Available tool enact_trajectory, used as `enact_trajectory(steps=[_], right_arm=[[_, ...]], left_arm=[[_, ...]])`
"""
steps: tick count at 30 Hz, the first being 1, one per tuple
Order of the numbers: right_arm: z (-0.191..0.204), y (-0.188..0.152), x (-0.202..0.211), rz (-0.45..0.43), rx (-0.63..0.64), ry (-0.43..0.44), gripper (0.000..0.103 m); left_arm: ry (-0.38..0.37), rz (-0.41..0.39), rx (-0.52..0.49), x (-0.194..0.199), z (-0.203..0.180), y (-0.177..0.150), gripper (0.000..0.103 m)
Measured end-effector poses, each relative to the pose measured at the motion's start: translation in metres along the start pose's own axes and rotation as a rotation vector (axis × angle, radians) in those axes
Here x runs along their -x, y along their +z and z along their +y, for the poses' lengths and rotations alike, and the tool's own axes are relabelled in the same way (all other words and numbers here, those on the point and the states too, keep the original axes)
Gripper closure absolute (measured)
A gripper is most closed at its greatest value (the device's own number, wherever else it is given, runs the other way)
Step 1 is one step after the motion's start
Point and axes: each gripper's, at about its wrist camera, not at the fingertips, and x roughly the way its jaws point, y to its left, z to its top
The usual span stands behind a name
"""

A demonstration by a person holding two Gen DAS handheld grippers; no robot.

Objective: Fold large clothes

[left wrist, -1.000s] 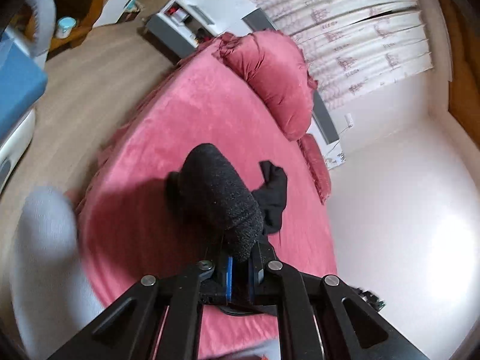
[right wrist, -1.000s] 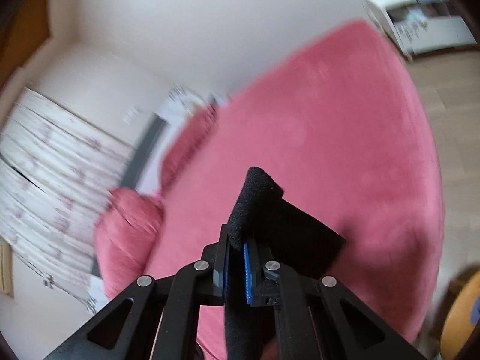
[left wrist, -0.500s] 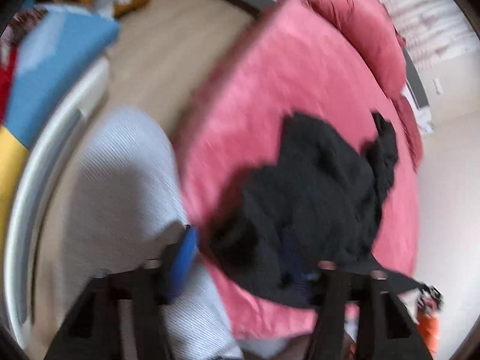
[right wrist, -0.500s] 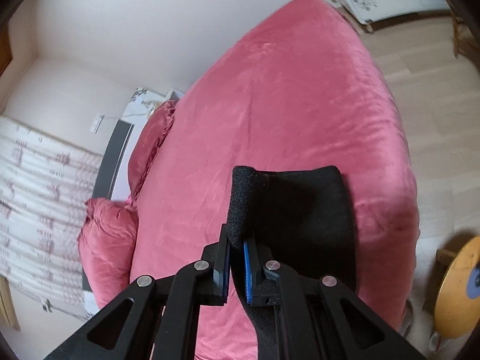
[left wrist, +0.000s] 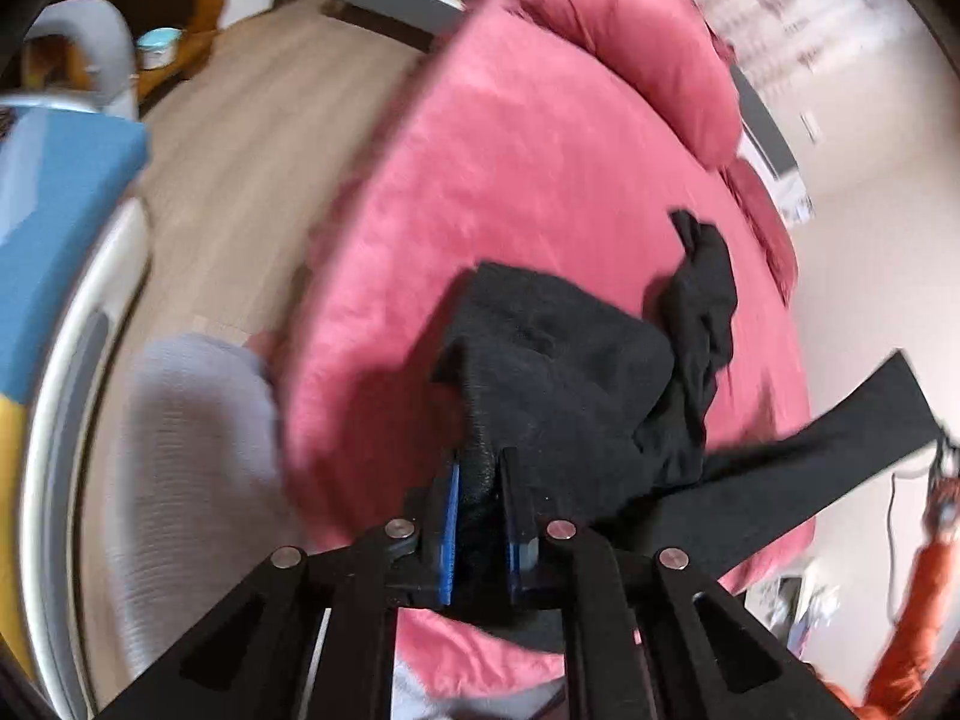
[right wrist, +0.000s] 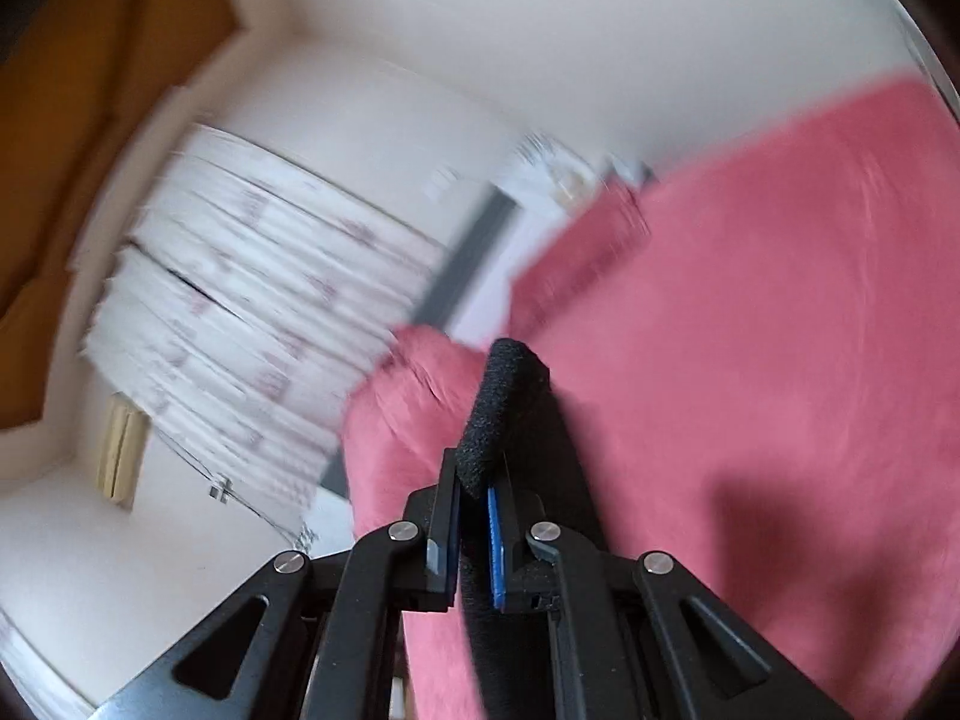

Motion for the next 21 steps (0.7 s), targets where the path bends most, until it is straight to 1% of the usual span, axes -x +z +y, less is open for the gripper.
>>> enact_trajectory(steps=[1, 2, 4, 5, 6, 7, 8, 9, 10, 11, 12, 13, 15, 16, 17, 18, 19, 20, 21], right_arm=[[-0.006, 0.008, 0.011, -0.024, 0.009, -0.020, 0.096], [-0.016, 0.012, 0.015, -0.029, 0.001, -0.038, 0.096], [-0.063, 0.015, 0.026, -0.037, -0.029, -0.161, 0.096], [-0.090, 0.014, 0.028, -0.032, -0.031, -0.238, 0.096], [-0.114, 0.011, 0.029, -0.025, -0.040, -0.296, 0.096], [-0.143, 0.005, 0.031, -0.019, -0.069, -0.346, 0.096], [-0.176, -0.002, 0.034, -0.014, -0.122, -0.387, 0.096], [-0.217, -0.015, 0.037, -0.009, -0.206, -0.436, 0.096], [-0.245, -0.025, 0.036, 0.009, -0.256, -0.466, 0.096], [-0.264, -0.033, 0.034, 0.034, -0.284, -0.502, 0.096], [-0.294, -0.050, 0.029, 0.096, -0.313, -0.578, 0.095], [-0.313, -0.061, 0.025, 0.136, -0.321, -0.628, 0.095], [-0.337, -0.080, 0.025, 0.142, -0.325, -0.690, 0.092], [-0.344, -0.083, 0.025, 0.148, -0.331, -0.715, 0.085], [-0.351, -0.084, 0.025, 0.174, -0.336, -0.760, 0.078], [-0.357, -0.083, 0.025, 0.214, -0.335, -0.826, 0.067], [-0.360, -0.078, 0.026, 0.237, -0.319, -0.886, 0.067], [-0.360, -0.071, 0.031, 0.234, -0.283, -0.948, 0.067], [-0.352, -0.058, 0.040, 0.180, -0.224, -1.048, 0.067]], left_arm=[[0.027, 0.003, -0.007, 0.008, 0.004, -0.002, 0.091], [0.050, 0.017, -0.010, 0.008, 0.008, -0.006, 0.091], [0.066, 0.062, 0.002, 0.002, 0.021, -0.020, 0.091], [0.073, 0.104, 0.019, -0.010, 0.026, -0.026, 0.091], [0.080, 0.140, 0.029, -0.022, 0.029, -0.033, 0.091], [0.094, 0.174, 0.027, -0.033, 0.030, -0.039, 0.091], [0.121, 0.208, 0.001, -0.046, 0.029, -0.049, 0.091], [0.151, 0.235, -0.024, -0.057, 0.027, -0.056, 0.091], [0.179, 0.269, -0.057, -0.066, 0.022, -0.065, 0.091], [0.188, 0.280, -0.086, -0.070, 0.017, -0.067, 0.090], [0.216, 0.283, -0.127, -0.072, 0.011, -0.068, 0.087], [0.242, 0.284, -0.146, -0.071, 0.008, -0.068, 0.086], [0.250, 0.291, -0.153, -0.068, 0.006, -0.067, 0.084], [0.256, 0.284, -0.156, -0.065, 0.005, -0.066, 0.082], [0.259, 0.271, -0.159, -0.060, 0.004, -0.064, 0.079], [0.264, 0.248, -0.169, -0.052, 0.000, -0.060, 0.077], [0.270, 0.215, -0.182, -0.040, 0.000, -0.055, 0.076], [0.280, 0.172, -0.188, -0.029, 0.000, -0.048, 0.075], [0.288, 0.134, -0.181, -0.020, 0.001, -0.041, 0.071]])
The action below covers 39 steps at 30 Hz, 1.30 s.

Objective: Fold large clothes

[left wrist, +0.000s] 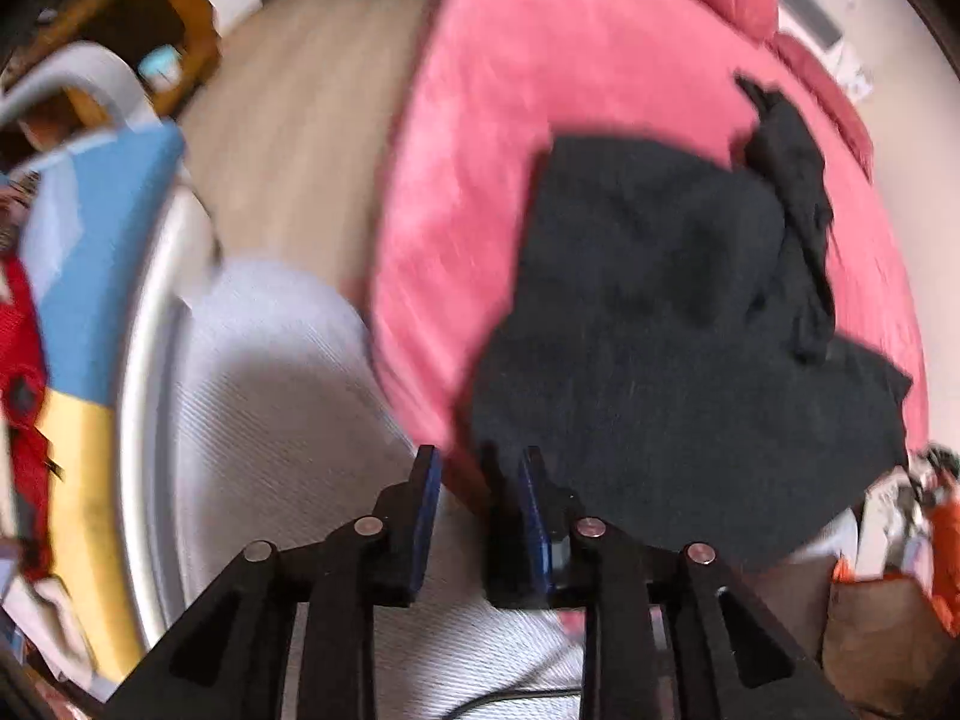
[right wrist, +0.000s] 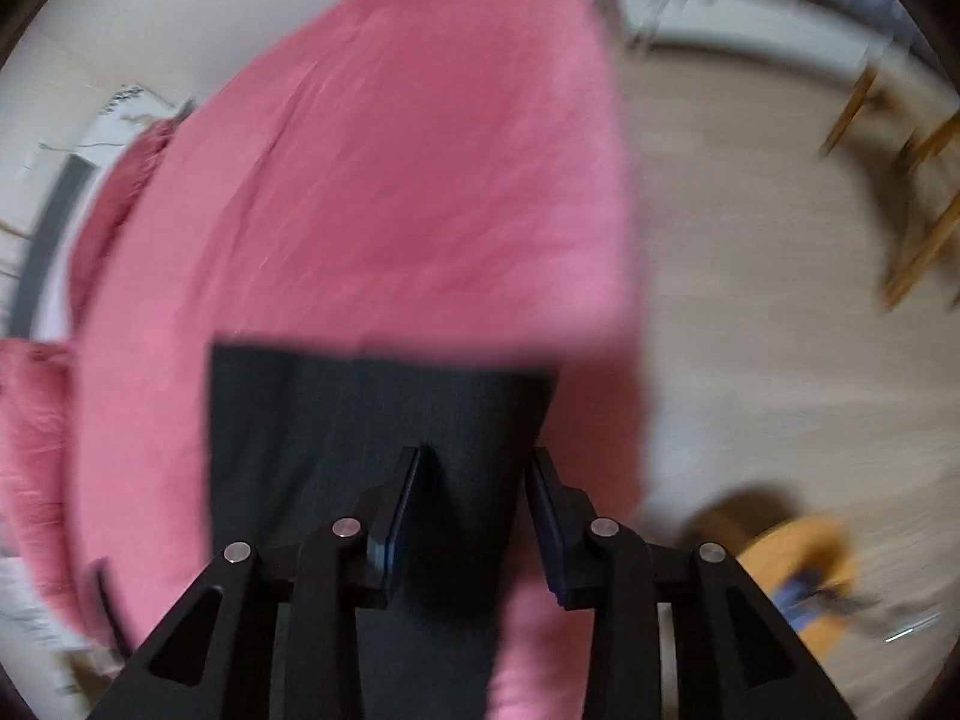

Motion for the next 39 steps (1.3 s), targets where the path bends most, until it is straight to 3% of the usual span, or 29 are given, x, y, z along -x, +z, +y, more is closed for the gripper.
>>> enact_trajectory(steps=[2, 3, 5, 7, 10, 16, 19, 22, 25, 28, 31, 33, 36, 38, 39], right_arm=[[-0.005, 0.005, 0.025, -0.126, 0.006, -0.070, 0.063], [0.000, 0.007, 0.041, -0.193, 0.018, -0.041, 0.062], [0.019, 0.003, 0.051, -0.213, 0.065, 0.059, 0.061], [0.052, -0.016, 0.050, -0.168, 0.169, 0.143, 0.061], [0.118, -0.065, 0.036, -0.056, 0.351, 0.241, 0.061], [0.267, -0.227, 0.010, 0.194, 0.726, 0.389, 0.061], [0.324, -0.292, 0.013, 0.231, 0.879, 0.418, 0.060], [0.392, -0.346, 0.022, 0.207, 1.020, 0.430, 0.056], [0.455, -0.375, 0.023, 0.159, 1.091, 0.425, 0.047], [0.523, -0.403, 0.022, 0.115, 1.104, 0.394, 0.039], [0.579, -0.419, 0.003, 0.098, 1.128, 0.321, 0.039], [0.604, -0.431, -0.005, 0.063, 1.163, 0.219, 0.039], [0.632, -0.448, -0.040, 0.037, 1.194, 0.036, 0.039], [0.624, -0.446, -0.056, 0.051, 1.187, 0.004, 0.041], [0.618, -0.442, -0.059, 0.050, 1.167, 0.041, 0.050]], left_arm=[[0.000, -0.106, 0.051, 0.019, 0.010, 0.016, 0.063], [-0.006, -0.149, 0.071, 0.022, 0.009, 0.023, 0.053], [-0.020, -0.211, 0.101, 0.025, 0.005, 0.038, 0.035], [-0.043, -0.256, 0.098, 0.017, -0.005, 0.055, 0.029], [-0.076, -0.258, 0.059, -0.016, -0.029, 0.086, 0.028], [-0.127, -0.236, -0.007, -0.076, -0.072, 0.136, 0.028], [-0.129, -0.240, -0.047, -0.094, -0.084, 0.152, 0.027], [-0.130, -0.214, -0.047, -0.121, -0.081, 0.164, 0.025], [-0.245, -0.159, 0.002, -0.143, -0.071, 0.163, 0.020], [-0.282, -0.203, -0.035, -0.140, -0.072, 0.153, 0.016], [-0.288, -0.210, -0.110, -0.142, -0.084, 0.145, 0.016], [-0.266, -0.223, -0.164, -0.143, -0.093, 0.140, 0.016], [-0.279, -0.237, -0.153, -0.145, -0.093, 0.140, 0.018], [-0.285, -0.250, -0.144, -0.145, -0.091, 0.138, 0.021], [-0.282, -0.253, -0.140, -0.145, -0.089, 0.137, 0.023]])
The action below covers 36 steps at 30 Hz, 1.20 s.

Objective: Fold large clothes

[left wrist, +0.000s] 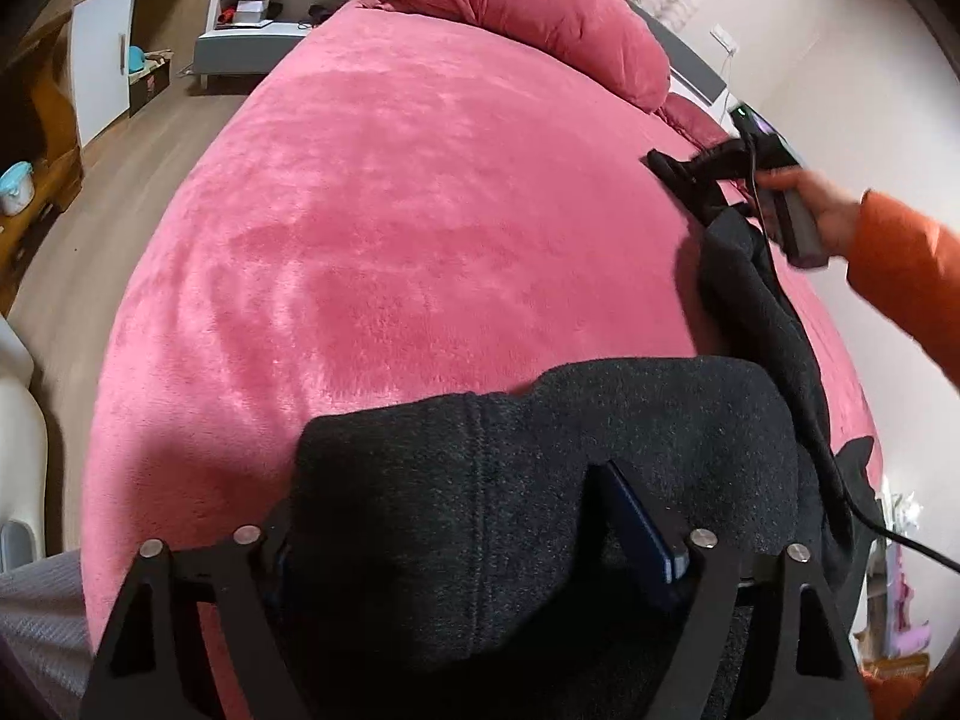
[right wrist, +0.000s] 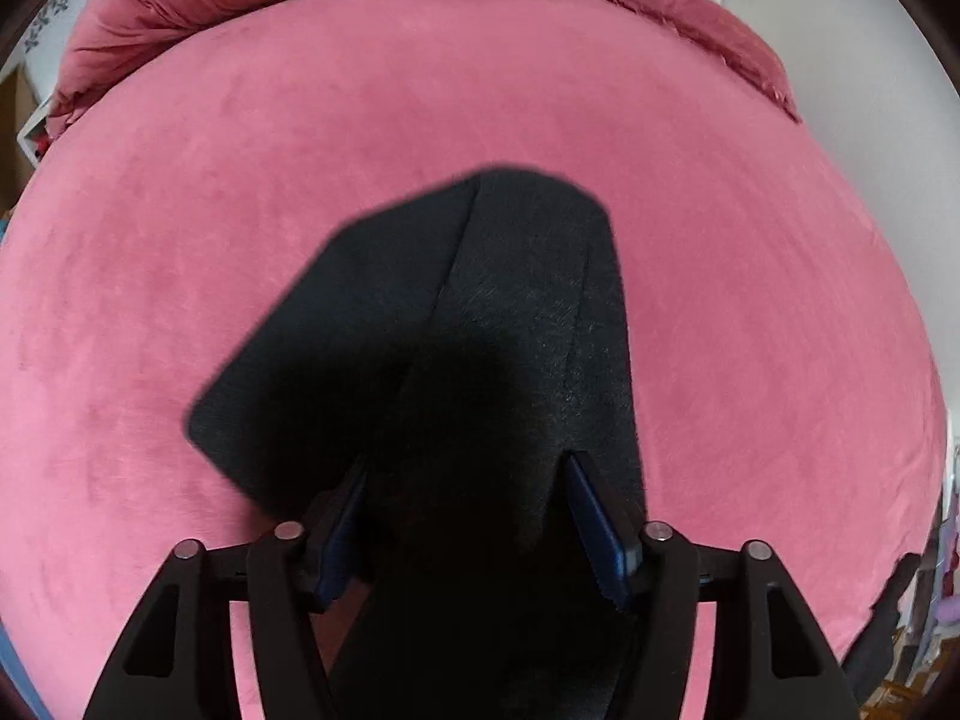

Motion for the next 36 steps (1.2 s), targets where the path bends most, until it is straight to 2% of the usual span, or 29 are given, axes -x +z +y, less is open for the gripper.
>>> enact_trajectory(steps=[1, 2, 3, 4, 6, 8, 10, 13, 15, 17, 19, 21, 22, 24, 27, 29, 31, 33, 35, 36], right_arm=[[-0.006, -0.003, 0.002, -0.020, -0.017, 0.022, 0.065], [-0.015, -0.005, 0.005, -0.033, -0.031, 0.052, 0.073], [-0.031, -0.005, 0.013, -0.047, -0.054, 0.119, 0.081], [-0.044, -0.007, 0.020, -0.060, -0.083, 0.161, 0.086], [-0.090, -0.011, 0.045, -0.108, -0.178, 0.257, 0.087], [-0.130, -0.019, 0.068, -0.170, -0.225, 0.277, 0.088], [-0.186, -0.037, 0.093, -0.222, -0.293, 0.291, 0.088], [-0.277, -0.081, 0.116, -0.293, -0.419, 0.337, 0.088], [-0.332, -0.116, 0.120, -0.327, -0.498, 0.315, 0.087], [-0.394, -0.162, 0.106, -0.292, -0.601, 0.254, 0.081], [-0.443, -0.204, 0.081, -0.178, -0.701, 0.191, 0.066], [-0.489, -0.265, 0.050, -0.015, -0.849, 0.123, 0.066], [-0.500, -0.283, 0.045, 0.003, -0.898, 0.123, 0.066], [-0.524, -0.326, 0.041, -0.014, -1.005, 0.182, 0.066], [-0.533, -0.343, 0.050, -0.068, -0.995, 0.212, 0.066], [-0.529, -0.333, 0.059, -0.083, -0.918, 0.199, 0.064], [-0.506, -0.308, 0.067, -0.117, -0.825, 0.212, 0.064], [-0.486, -0.277, 0.079, -0.161, -0.737, 0.225, 0.062], [-0.462, -0.246, 0.087, -0.184, -0.664, 0.244, 0.056], [-0.449, -0.226, 0.088, -0.191, -0.628, 0.250, 0.050]], left_arm=[[0.008, -0.003, 0.002, 0.001, 0.000, 0.000, 0.024], [0.013, -0.005, 0.003, 0.002, 0.001, 0.000, 0.027], [0.020, -0.006, 0.005, 0.004, 0.001, -0.001, 0.029], [0.027, -0.007, 0.005, 0.004, 0.002, -0.001, 0.030], [0.044, -0.008, 0.001, 0.007, 0.002, -0.002, 0.033], [0.058, -0.008, -0.003, 0.007, 0.000, -0.003, 0.034], [0.075, -0.006, -0.012, 0.009, -0.002, -0.003, 0.034], [0.100, -0.003, -0.024, 0.010, -0.007, -0.001, 0.034], [0.109, 0.002, -0.023, 0.012, -0.009, -0.001, 0.034], [0.110, 0.012, -0.013, 0.012, -0.008, 0.001, 0.034], [0.110, 0.025, -0.003, 0.013, -0.008, 0.002, 0.035], [0.106, 0.035, 0.009, 0.016, -0.008, 0.003, 0.034], [0.100, 0.038, 0.018, 0.018, -0.008, 0.004, 0.034], [0.092, 0.038, 0.046, 0.022, -0.006, 0.008, 0.034], [0.082, 0.004, 0.122, 0.025, -0.002, 0.021, 0.032], [0.089, -0.011, 0.157, 0.022, -0.002, 0.031, 0.031], [0.110, -0.013, 0.146, 0.017, -0.006, 0.040, 0.031], [0.133, -0.027, 0.085, 0.015, -0.017, 0.047, 0.031], [0.135, -0.065, -0.012, 0.018, -0.029, 0.053, 0.031], [0.145, -0.078, -0.053, 0.017, -0.033, 0.054, 0.029]])
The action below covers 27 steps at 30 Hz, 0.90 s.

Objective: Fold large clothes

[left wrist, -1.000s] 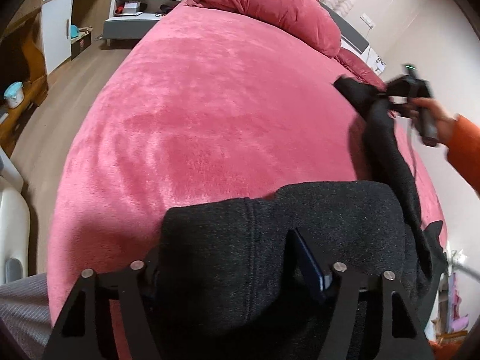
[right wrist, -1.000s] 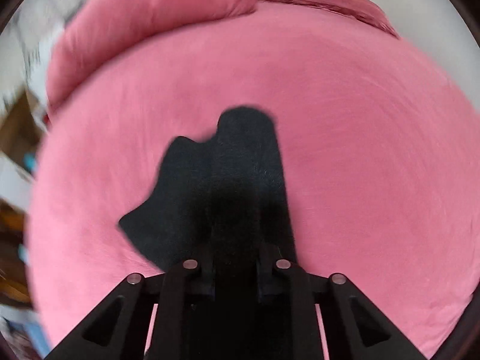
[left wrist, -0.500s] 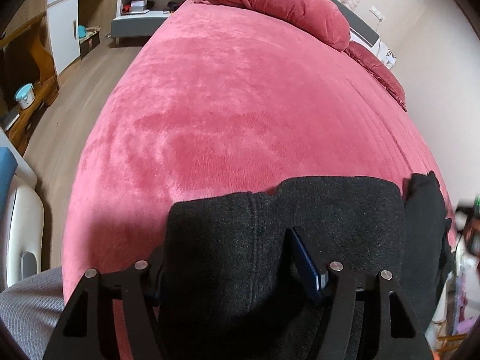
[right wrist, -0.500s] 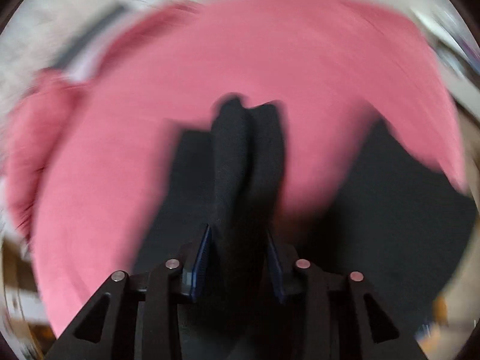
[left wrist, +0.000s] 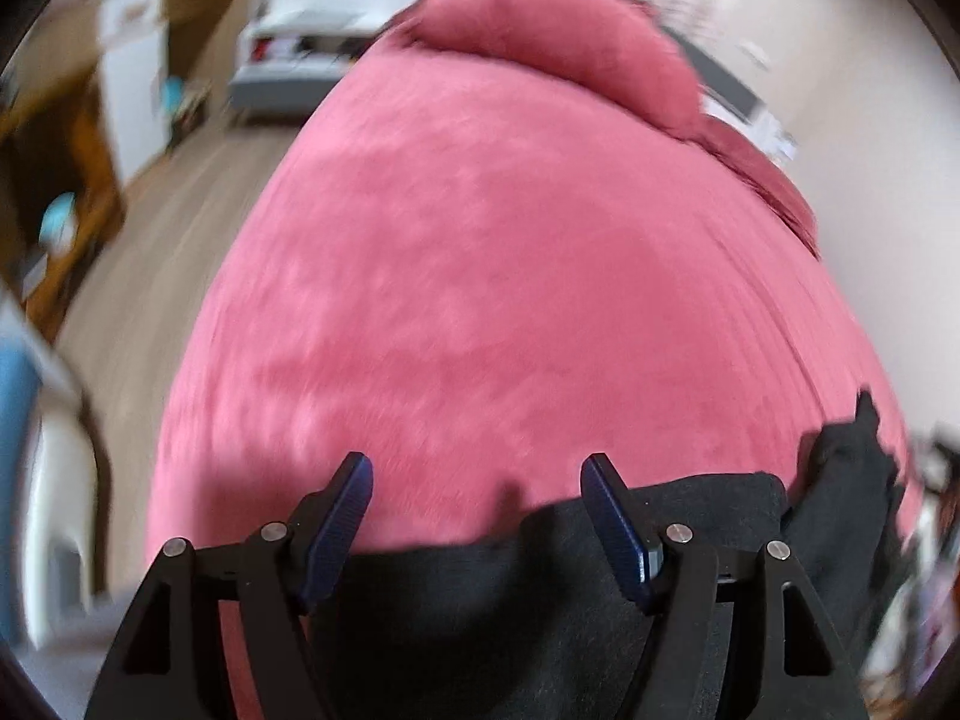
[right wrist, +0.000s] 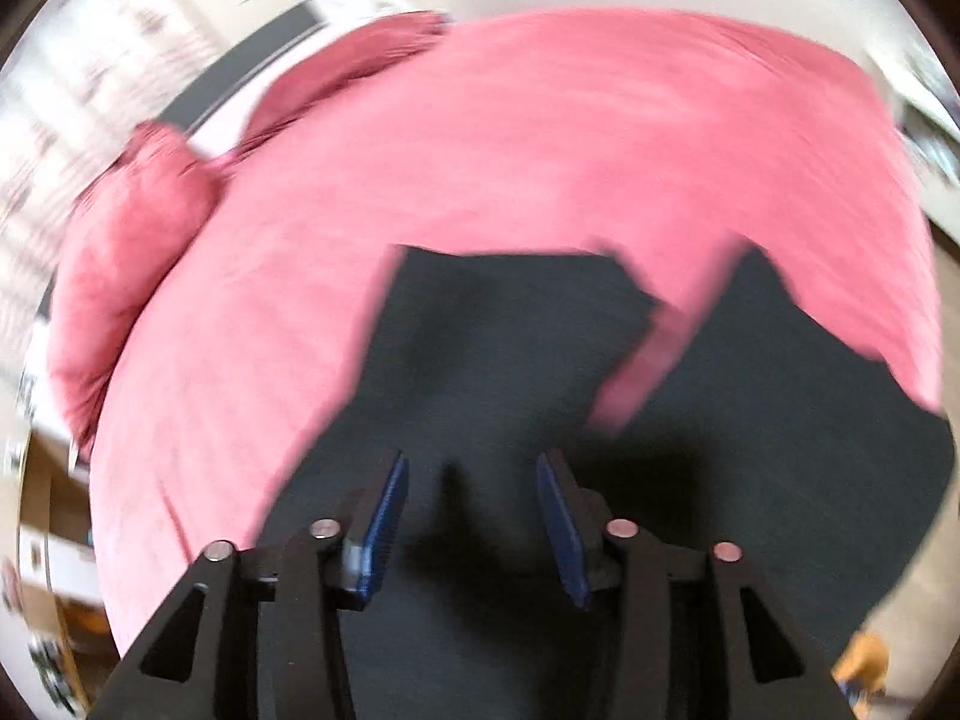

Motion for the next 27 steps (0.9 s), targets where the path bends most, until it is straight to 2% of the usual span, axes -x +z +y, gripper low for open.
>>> enact_trajectory(steps=[1, 3, 5, 7, 9, 10, 11, 12, 13, 14, 15, 17, 20, 24, 25, 26, 27], right_arm=[[0.009, 0.009, -0.006, 0.005, 0.014, -0.002, 0.044], [0.034, 0.023, -0.031, 0.048, 0.024, -0.049, 0.043], [0.042, 0.030, -0.054, 0.087, 0.003, -0.087, 0.043], [0.047, 0.041, -0.078, 0.110, -0.051, -0.113, 0.044], [0.038, 0.045, -0.099, 0.128, -0.130, -0.165, 0.045], [0.033, 0.044, -0.107, 0.119, -0.173, -0.162, 0.048], [0.031, 0.043, -0.110, 0.100, -0.195, -0.161, 0.051], [0.028, 0.042, -0.109, 0.057, -0.205, -0.172, 0.067], [0.026, 0.043, -0.106, 0.043, -0.199, -0.178, 0.080], [0.026, 0.041, -0.106, 0.039, -0.188, -0.165, 0.090], [0.024, 0.042, -0.103, 0.034, -0.187, -0.136, 0.094], [0.020, 0.041, -0.091, 0.010, -0.214, -0.075, 0.096], [0.009, 0.047, -0.063, -0.047, -0.247, 0.020, 0.097], [0.007, 0.056, 0.000, -0.144, -0.219, 0.119, 0.097], [0.009, 0.054, 0.007, -0.171, -0.219, 0.140, 0.097], [0.002, 0.056, 0.024, -0.207, -0.221, 0.161, 0.097], [-0.007, 0.053, 0.043, -0.242, -0.229, 0.176, 0.097]], left_arm=[[0.020, -0.014, -0.055, 0.000, -0.006, 0.001, 0.029], [0.060, -0.003, -0.165, -0.009, -0.017, 0.002, 0.028], [0.082, 0.070, -0.231, -0.029, -0.018, -0.001, 0.023], [0.049, 0.147, -0.224, -0.046, -0.013, -0.003, 0.023], [0.011, 0.131, -0.153, -0.048, -0.003, -0.005, 0.024], [-0.009, 0.139, -0.119, -0.049, 0.002, -0.004, 0.027], [-0.029, 0.134, -0.108, -0.048, 0.003, -0.005, 0.042], [-0.052, 0.126, -0.107, -0.046, 0.003, -0.006, 0.061], [-0.051, 0.118, -0.113, -0.043, 0.001, -0.005, 0.069], [-0.039, 0.106, -0.130, -0.040, -0.002, -0.004, 0.097], [-0.048, 0.103, -0.143, -0.036, -0.008, -0.006, 0.103], [-0.071, 0.099, -0.147, -0.028, -0.013, -0.006, 0.103], [-0.113, 0.048, -0.130, -0.004, -0.014, -0.001, 0.103], [-0.154, -0.012, -0.106, 0.038, -0.003, 0.007, 0.103], [-0.151, -0.010, -0.118, 0.043, -0.002, 0.005, 0.103], [-0.114, -0.004, -0.144, 0.046, 0.001, 0.001, 0.102], [-0.084, 0.000, -0.159, 0.046, 0.006, -0.003, 0.093]])
